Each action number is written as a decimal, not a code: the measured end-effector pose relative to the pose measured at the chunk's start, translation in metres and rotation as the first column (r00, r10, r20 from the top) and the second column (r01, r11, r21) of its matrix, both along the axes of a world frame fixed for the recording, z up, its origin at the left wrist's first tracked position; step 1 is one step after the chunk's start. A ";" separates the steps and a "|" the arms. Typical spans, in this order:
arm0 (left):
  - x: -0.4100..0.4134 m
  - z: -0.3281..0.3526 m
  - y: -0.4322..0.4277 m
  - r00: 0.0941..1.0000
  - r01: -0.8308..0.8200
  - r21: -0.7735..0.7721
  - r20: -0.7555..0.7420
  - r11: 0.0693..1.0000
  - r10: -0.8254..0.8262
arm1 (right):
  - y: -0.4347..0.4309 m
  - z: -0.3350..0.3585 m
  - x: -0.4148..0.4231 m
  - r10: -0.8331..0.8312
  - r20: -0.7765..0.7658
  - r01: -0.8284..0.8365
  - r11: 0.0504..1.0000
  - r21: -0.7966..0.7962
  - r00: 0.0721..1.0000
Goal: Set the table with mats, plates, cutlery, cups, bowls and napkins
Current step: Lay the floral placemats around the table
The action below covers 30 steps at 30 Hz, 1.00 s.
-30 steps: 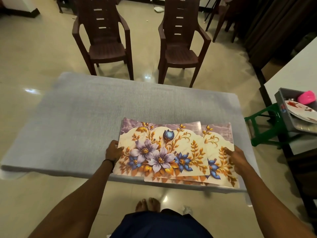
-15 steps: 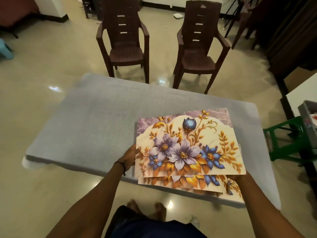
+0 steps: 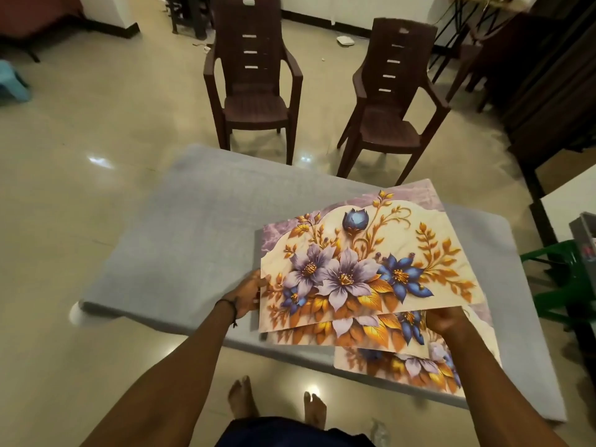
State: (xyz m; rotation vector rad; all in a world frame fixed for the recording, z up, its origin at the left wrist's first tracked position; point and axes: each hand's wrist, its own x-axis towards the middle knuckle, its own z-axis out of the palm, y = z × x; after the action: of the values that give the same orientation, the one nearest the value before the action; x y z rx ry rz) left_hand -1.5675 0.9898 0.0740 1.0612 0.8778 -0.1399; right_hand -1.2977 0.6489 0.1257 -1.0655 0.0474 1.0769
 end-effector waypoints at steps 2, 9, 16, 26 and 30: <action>-0.011 -0.001 0.023 0.999 -0.019 -0.030 0.034 0.999 0.020 | 0.011 0.009 -0.007 -0.030 -0.027 0.027 0.991 -0.132 0.999; -0.049 -0.002 0.089 0.981 0.112 0.159 0.141 0.981 -0.135 | 0.062 0.036 -0.056 -0.081 -0.067 0.062 0.965 -0.255 0.994; -0.082 0.014 0.144 0.998 0.030 0.425 0.045 0.905 -0.054 | 0.112 0.023 -0.082 -0.101 -0.040 0.074 0.901 -0.428 0.994; -0.117 0.029 0.204 0.974 -0.136 0.558 -0.074 0.818 0.213 | 0.203 -0.028 -0.085 0.324 0.311 -0.031 0.737 -0.675 0.894; -0.137 0.020 0.221 0.949 -0.135 0.548 -0.168 0.826 0.267 | 0.222 -0.081 -0.082 0.354 0.323 -0.065 0.756 -0.652 0.878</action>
State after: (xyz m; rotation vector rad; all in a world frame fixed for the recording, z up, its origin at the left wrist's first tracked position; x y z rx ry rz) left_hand -1.7041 1.2109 0.0936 1.4782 1.2887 0.1739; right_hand -1.3797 0.8706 0.0448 -1.9507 -0.0833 1.0270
